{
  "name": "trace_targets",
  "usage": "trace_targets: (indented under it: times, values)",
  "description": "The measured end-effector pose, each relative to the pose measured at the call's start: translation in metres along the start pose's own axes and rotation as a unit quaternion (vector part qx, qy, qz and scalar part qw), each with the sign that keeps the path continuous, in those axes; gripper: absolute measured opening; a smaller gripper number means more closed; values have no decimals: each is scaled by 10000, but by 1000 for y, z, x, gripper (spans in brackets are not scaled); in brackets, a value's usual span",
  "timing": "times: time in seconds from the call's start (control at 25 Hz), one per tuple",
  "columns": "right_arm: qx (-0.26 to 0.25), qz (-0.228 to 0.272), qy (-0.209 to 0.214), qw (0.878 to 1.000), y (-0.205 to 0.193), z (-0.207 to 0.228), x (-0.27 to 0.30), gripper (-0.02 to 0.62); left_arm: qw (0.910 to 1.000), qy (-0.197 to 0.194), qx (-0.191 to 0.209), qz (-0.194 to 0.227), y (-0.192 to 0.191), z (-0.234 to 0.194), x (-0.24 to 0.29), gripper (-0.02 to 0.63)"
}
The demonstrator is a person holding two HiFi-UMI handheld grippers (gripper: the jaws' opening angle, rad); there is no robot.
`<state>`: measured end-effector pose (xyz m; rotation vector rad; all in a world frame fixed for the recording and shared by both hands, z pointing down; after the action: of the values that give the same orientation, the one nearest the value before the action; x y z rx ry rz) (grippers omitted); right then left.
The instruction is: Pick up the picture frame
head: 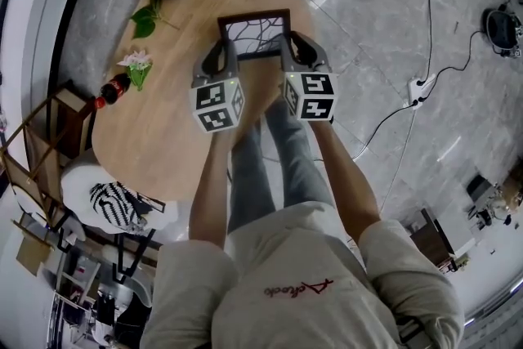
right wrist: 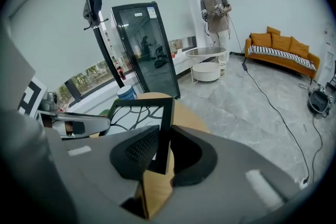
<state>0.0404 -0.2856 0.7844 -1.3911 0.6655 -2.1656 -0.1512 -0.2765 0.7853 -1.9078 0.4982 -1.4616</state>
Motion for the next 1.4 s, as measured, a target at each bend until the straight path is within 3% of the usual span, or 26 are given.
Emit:
trace_targets:
  times: [1.4]
  values:
    - [-556,837,247,9946,143,-114,-174,75,9937,352,20,1061,153,24,-193,71]
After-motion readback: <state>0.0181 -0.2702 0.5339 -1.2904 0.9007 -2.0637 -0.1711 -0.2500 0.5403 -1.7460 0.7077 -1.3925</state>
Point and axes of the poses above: the fingertips, and each gripper's own axes: x forward along the fingers, z to its right, y out of its top, the point moved 9 cm from there along -x, backward along the fingers, and after that the axes turned 9 degrees about x, right-handed, at the moved point
